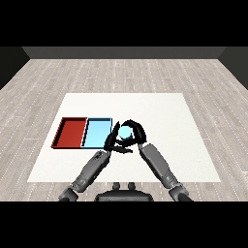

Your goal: Pick the blue can and put it in the blue box

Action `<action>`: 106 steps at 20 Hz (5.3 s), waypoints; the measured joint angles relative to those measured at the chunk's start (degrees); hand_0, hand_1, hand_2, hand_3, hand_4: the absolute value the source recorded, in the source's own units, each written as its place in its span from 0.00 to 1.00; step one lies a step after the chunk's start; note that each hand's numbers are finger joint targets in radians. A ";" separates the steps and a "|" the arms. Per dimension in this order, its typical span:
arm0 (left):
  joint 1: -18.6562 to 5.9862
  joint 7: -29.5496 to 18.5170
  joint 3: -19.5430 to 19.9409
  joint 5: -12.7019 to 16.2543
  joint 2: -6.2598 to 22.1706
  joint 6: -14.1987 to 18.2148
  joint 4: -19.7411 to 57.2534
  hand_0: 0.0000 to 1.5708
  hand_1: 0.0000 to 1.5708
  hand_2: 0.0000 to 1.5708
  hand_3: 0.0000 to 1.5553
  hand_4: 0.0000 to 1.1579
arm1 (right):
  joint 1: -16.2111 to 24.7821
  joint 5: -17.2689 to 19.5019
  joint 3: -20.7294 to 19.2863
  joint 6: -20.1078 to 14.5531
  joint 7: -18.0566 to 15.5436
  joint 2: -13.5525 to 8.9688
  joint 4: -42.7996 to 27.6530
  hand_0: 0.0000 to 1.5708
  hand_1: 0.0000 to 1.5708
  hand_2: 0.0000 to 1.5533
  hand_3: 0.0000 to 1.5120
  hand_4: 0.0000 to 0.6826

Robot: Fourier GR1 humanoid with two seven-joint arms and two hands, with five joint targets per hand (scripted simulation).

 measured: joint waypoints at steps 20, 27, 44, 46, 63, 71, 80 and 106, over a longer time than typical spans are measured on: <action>-3.33 -0.73 -2.71 -3.57 0.90 5.27 3.30 0.29 0.29 0.36 0.26 0.24 | -5.28 -2.71 9.01 -5.85 1.17 0.27 1.97 0.92 0.92 0.94 0.92 0.87; -4.61 4.62 -6.56 -12.41 3.62 11.48 3.11 0.00 0.00 0.00 0.00 0.37 | -5.15 -3.63 12.03 -7.39 -0.61 -0.75 1.98 0.93 0.93 0.94 0.92 0.86; -2.14 -1.42 -3.47 -1.91 1.38 11.46 3.10 0.91 0.91 0.86 0.67 0.57 | -6.35 -7.48 13.05 -7.36 -1.28 -0.49 2.77 0.84 0.84 0.91 0.91 0.75; -2.21 -0.70 -2.72 -1.44 1.18 11.12 3.13 1.00 1.00 0.98 0.95 0.57 | -6.19 -8.82 11.90 -6.57 -0.79 -0.39 2.16 0.79 0.79 0.83 0.81 0.40; -4.29 -1.96 -0.65 -0.33 0.42 9.16 7.80 1.00 1.00 1.00 0.97 0.98 | -4.04 -9.80 9.90 -5.29 1.50 0.11 -0.03 0.00 0.00 0.00 0.00 0.00; -3.17 -1.50 0.81 -3.88 0.42 9.67 7.28 1.00 1.00 1.00 0.97 0.97 | 1.49 -8.78 5.24 -0.65 3.06 -1.77 -6.48 0.00 0.00 0.00 0.00 0.00; -2.44 -0.01 2.84 -7.28 0.93 10.38 6.37 1.00 1.00 1.00 0.96 0.97 | 13.00 -9.54 -0.48 2.09 4.84 -7.53 -22.03 0.00 0.00 0.00 0.00 0.00; -19.60 11.09 19.79 -10.34 16.03 4.99 44.61 0.99 0.99 0.94 0.89 0.84 | 21.12 -13.08 -15.68 6.02 1.47 -11.09 -22.63 0.00 0.00 0.00 0.00 0.00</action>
